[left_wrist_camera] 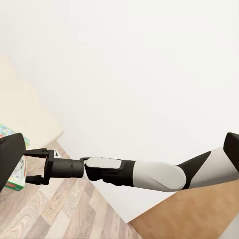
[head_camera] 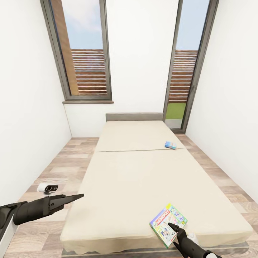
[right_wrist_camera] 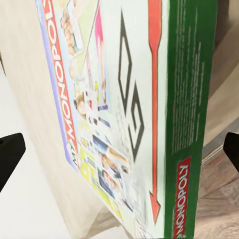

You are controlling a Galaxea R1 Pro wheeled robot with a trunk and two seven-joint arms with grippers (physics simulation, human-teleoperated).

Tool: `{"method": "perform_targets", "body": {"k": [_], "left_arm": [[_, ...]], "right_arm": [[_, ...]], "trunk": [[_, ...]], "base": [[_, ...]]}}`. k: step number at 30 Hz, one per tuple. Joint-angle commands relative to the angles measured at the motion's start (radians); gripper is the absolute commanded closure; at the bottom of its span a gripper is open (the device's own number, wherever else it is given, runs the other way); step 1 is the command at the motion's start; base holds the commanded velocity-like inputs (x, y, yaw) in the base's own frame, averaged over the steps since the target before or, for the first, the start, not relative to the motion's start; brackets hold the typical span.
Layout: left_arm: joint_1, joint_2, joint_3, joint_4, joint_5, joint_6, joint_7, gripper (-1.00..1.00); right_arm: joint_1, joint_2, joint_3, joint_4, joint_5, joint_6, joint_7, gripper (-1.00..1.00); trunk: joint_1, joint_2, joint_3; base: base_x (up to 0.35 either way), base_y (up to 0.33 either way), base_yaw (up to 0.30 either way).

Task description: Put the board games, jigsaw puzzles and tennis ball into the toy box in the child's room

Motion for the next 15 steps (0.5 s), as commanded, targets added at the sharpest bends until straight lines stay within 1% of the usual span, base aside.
{"method": "perform_targets", "body": {"k": [1,6,13,14,15], "left_arm": [[0.000,0.000,0.000,0.000,-0.001,0.011,-0.004,-1.00],[0.000,0.000,-0.001,0.000,-0.001,0.011,-0.004,-1.00],[0.000,-0.001,-0.002,0.001,0.000,0.011,-0.004,-1.00],[0.000,-0.001,-0.002,0.001,0.000,0.011,-0.004,-1.00],[0.000,0.000,-0.002,0.001,-0.001,0.011,-0.004,-1.00]], "right_arm": [[-0.001,0.000,-0.006,0.000,-0.003,0.008,0.001,-1.00],[-0.001,0.000,-0.006,0.000,-0.003,0.008,0.001,-1.00],[-0.001,0.000,-0.006,0.000,-0.003,0.008,0.001,-1.00],[-0.001,0.000,-0.006,0.000,-0.003,0.008,0.001,1.00],[-0.001,0.000,-0.006,0.000,-0.003,0.008,0.001,1.00]], "trunk": [[0.000,0.000,-0.001],[0.000,0.000,-0.001],[0.000,0.000,-0.001],[0.000,0.000,-0.001],[0.000,0.000,-0.001]], "base": [[0.095,0.097,0.000],[0.060,0.062,0.000],[0.011,0.011,0.000],[0.003,0.003,0.000],[0.002,0.002,0.000]]}}
